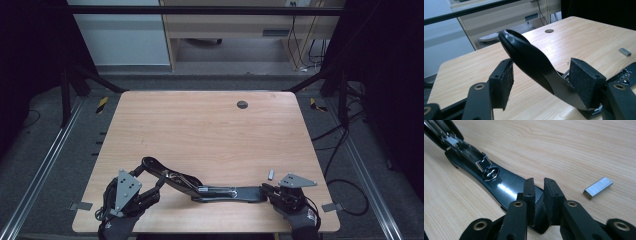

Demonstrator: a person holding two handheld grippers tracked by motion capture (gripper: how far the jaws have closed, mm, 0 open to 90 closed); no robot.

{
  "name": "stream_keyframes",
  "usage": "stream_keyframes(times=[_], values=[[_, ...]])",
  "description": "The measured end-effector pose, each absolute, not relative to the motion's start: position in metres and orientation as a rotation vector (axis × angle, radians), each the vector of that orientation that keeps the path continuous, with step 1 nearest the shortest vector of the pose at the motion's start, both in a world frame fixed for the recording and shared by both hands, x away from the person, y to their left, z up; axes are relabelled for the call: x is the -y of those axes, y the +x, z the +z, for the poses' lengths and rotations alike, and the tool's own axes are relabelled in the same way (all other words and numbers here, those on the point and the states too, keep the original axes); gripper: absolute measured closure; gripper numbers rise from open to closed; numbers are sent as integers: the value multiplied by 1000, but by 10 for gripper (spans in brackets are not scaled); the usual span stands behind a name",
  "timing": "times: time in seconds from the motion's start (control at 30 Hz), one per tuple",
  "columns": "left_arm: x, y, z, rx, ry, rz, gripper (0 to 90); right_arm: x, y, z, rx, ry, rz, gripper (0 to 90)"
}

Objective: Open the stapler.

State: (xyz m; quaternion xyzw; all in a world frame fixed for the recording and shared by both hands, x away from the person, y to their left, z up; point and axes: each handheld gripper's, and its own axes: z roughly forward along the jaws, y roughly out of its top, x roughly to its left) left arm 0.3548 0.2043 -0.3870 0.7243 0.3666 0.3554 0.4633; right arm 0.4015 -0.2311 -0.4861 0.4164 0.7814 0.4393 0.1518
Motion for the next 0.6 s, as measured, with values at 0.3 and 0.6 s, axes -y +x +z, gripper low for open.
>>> stream_keyframes(times=[0.3, 0.6], values=[[-213, 349, -400, -920, 1828, 872, 353, 240, 399, -480, -2186, 1237, 1240, 762], [-227, 359, -421, -983, 1880, 873, 358, 250, 400, -477, -2131, 1285, 1230, 742]])
